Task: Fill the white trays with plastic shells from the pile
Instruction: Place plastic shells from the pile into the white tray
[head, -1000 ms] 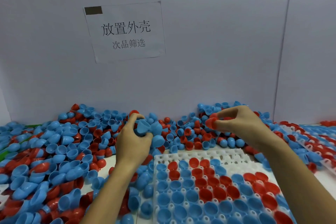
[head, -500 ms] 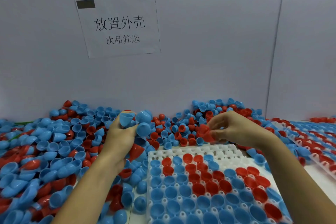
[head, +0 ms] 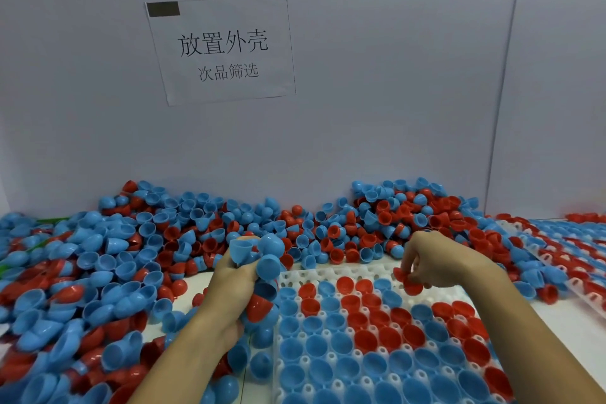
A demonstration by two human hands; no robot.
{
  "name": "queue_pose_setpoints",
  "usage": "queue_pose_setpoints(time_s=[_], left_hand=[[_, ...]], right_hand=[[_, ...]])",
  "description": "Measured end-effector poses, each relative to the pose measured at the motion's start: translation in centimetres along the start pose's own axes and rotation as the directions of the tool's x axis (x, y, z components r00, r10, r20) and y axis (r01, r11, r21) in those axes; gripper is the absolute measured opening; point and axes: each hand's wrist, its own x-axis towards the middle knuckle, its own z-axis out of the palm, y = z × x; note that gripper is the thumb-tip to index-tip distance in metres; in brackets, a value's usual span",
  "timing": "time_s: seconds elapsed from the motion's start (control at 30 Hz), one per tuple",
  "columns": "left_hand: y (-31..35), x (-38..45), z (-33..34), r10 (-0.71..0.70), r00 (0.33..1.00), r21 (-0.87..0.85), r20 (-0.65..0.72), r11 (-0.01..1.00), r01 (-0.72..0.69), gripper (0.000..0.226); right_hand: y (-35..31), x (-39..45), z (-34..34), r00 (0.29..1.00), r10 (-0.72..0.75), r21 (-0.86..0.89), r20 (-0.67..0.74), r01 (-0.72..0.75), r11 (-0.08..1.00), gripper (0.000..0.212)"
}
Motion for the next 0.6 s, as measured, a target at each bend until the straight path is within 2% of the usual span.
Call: queue_pose_setpoints(time_s=[0.13,0.27,0.4,0.6], left_hand=[[-0.2,-0.2,1.0,-0.03,0.999,-0.006,0.034,1.0,0.03,0.018],[-0.2,-0.9,1.4,-0.009,0.998,0.036,0.064,0.999,0.007,0.023],[-0.8,-2.2,0.4,0.006,0.998,0.006,0.063,1.0,-0.006,0.028],[-1.6,-2.8,-1.2,0.001,1.0,0.012,0.017,1.0,-0.001,0.029]], right_hand=[[-0.4,0.2,0.5,1.0,0.015,0.001,0.013,-0.016,1.0,0.027],[-1.0,-0.2,0.5,0.997,0.018,0.037,0.077,-0.02,0.999,0.024],[-1.0,-0.3,0.0,1.0,0.004,0.043,0.005,-0.004,0.999,0.021],[-1.1,-0.1,0.7,1.0,0.006,0.023,0.008,-0.006,1.0,0.017]])
